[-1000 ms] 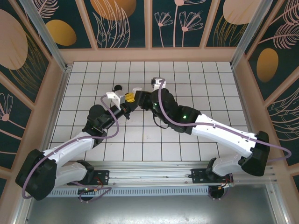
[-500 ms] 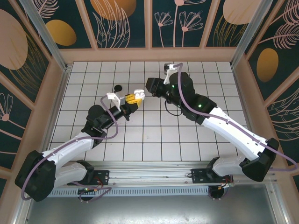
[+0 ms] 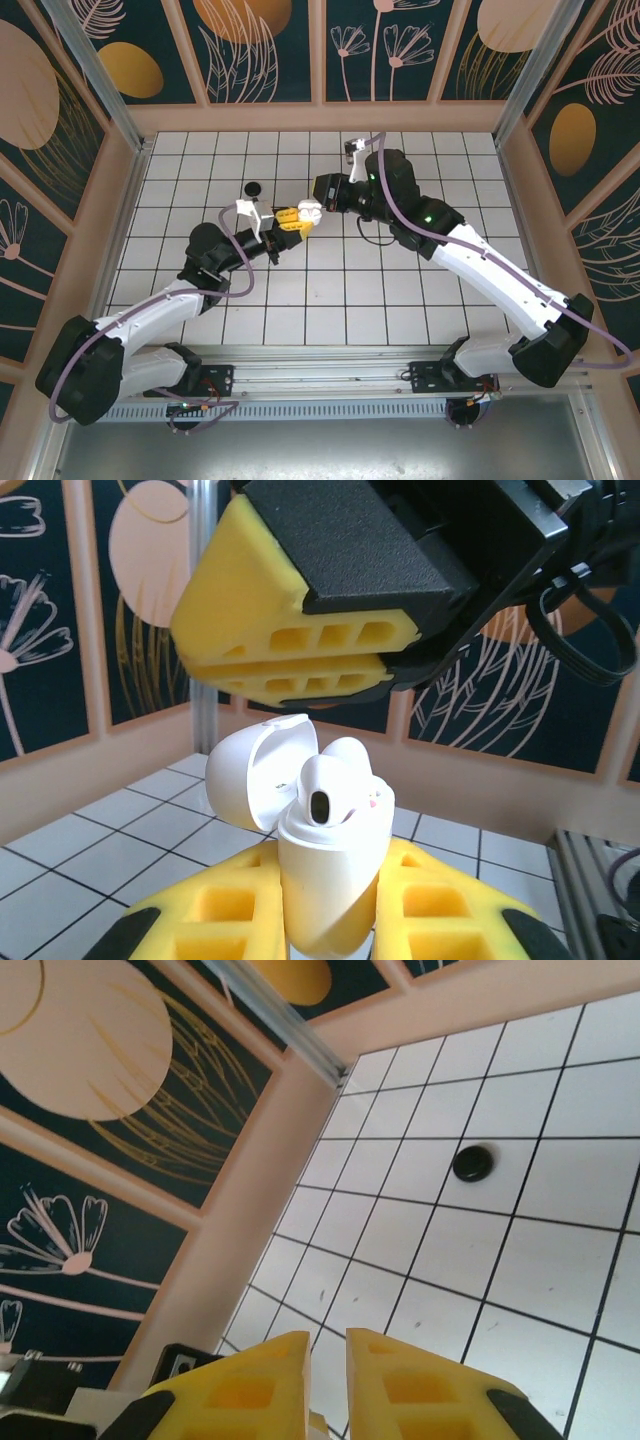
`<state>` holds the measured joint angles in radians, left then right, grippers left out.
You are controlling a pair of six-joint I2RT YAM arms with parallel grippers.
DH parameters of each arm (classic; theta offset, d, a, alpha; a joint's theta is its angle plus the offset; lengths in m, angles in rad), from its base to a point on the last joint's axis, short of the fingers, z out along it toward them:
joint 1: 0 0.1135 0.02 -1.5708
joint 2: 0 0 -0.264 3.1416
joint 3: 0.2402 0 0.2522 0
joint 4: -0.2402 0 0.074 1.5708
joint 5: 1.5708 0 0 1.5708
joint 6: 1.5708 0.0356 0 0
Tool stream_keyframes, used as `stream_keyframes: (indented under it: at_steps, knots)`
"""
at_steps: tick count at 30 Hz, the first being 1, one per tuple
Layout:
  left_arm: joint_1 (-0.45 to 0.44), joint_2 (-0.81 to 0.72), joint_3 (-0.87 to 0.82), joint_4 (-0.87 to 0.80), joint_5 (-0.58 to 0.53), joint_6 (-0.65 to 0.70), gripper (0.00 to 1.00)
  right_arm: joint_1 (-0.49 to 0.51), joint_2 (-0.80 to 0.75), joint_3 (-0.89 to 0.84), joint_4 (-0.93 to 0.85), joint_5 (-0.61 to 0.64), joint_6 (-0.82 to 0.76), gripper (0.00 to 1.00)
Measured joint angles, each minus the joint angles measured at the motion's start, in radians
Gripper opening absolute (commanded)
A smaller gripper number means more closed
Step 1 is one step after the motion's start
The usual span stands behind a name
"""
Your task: Insert wireless bluetooth earbuds into charging case
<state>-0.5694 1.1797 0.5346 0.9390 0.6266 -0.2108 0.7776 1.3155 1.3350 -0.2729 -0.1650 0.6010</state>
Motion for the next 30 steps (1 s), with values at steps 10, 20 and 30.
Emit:
stream_keyframes:
  at_steps: [10,20,30]
  knots:
    - [0.0,0.037,0.034,-0.002,0.032,-0.024,0.0,-0.038,-0.003,-0.005,-0.005,-0.198,-0.005,0.14]
    - [0.0,0.082,0.076,-0.027,0.031,-0.046,0.0,-0.044,-0.063,-0.018,-0.017,-0.461,-0.046,0.16]
    - [0.0,0.099,0.1,-0.054,0.047,-0.063,0.0,-0.084,-0.153,-0.023,-0.089,-0.179,-0.122,0.32]
